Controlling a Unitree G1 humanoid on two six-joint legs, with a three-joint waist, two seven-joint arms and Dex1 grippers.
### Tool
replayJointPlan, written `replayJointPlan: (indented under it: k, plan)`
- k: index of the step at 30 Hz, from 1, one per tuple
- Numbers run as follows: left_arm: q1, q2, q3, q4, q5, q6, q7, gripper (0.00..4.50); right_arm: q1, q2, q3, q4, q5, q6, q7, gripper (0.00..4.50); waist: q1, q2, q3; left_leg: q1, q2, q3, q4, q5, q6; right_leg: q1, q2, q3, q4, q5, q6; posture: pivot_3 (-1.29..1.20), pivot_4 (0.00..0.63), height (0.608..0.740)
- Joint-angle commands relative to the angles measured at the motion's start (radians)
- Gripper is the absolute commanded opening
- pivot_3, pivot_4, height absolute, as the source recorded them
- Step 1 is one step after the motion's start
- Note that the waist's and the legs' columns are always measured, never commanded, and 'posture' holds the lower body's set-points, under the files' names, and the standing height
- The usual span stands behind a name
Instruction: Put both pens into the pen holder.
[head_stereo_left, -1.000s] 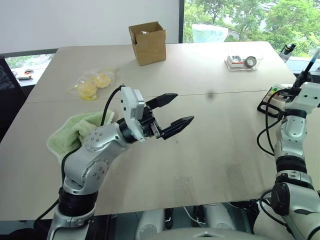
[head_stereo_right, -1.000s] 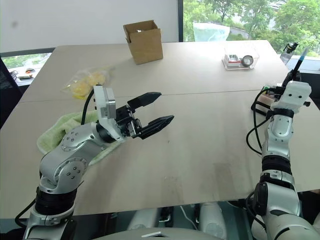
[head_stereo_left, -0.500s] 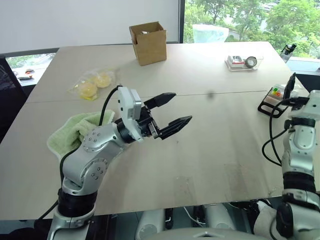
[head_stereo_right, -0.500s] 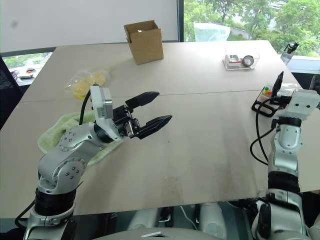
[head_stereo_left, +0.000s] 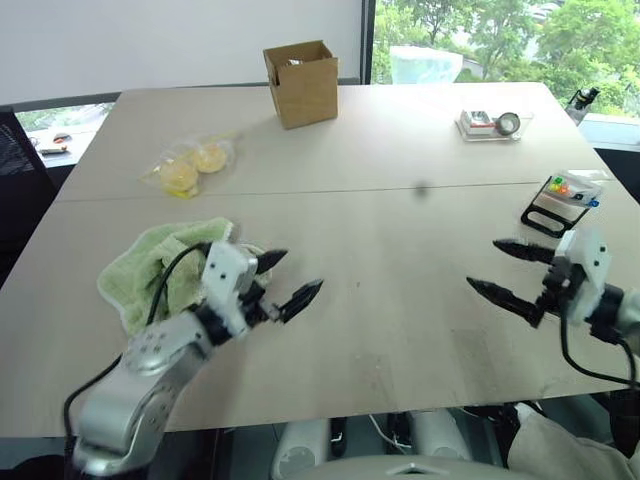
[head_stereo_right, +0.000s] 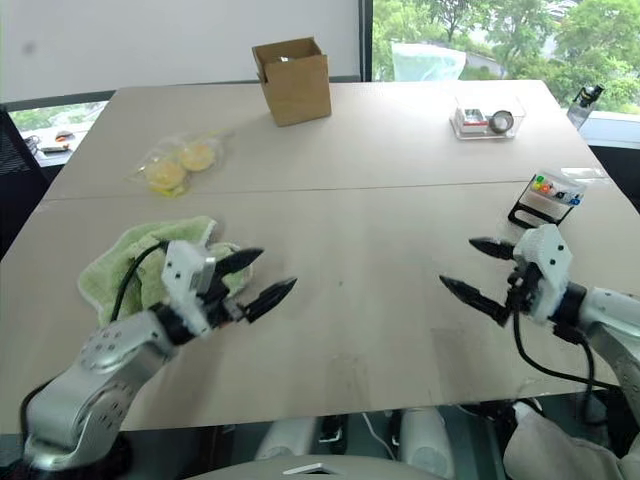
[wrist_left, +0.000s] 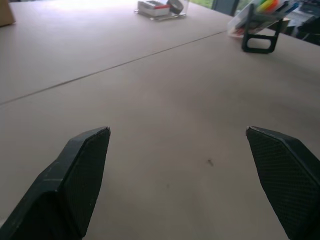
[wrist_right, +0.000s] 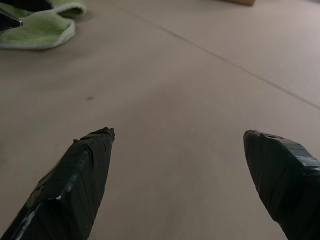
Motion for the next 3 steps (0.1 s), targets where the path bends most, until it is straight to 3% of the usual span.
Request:
replayJointPlan:
  k: [1, 3]
  plan:
    - [0.088, -0.006, 0.067, -0.101, -0.035, 0.000, 0.013, 4.50, 0.010, -0.010, -0.061, 0.035, -0.011, -0.012, 0.074, 4.40, 0.005, -0.001, 0.000, 0.000, 0.000, 0.000, 0.000, 0.000, 0.000, 0.001, 0.000, 0.000, -0.002, 0.000, 0.000, 0.00, 0.150, 0.740]
    - [0.153, -0.004, 0.098, -0.132, -0.059, 0.015, 0.014, 4.50, 0.000, 0.001, -0.064, 0.060, -0.021, -0.006, 0.077, 4.40, 0.008, 0.000, 0.001, 0.000, 0.000, -0.001, 0.000, -0.001, 0.001, 0.001, 0.000, -0.001, -0.002, 0.000, 0.000, 0.00, 0.150, 0.740]
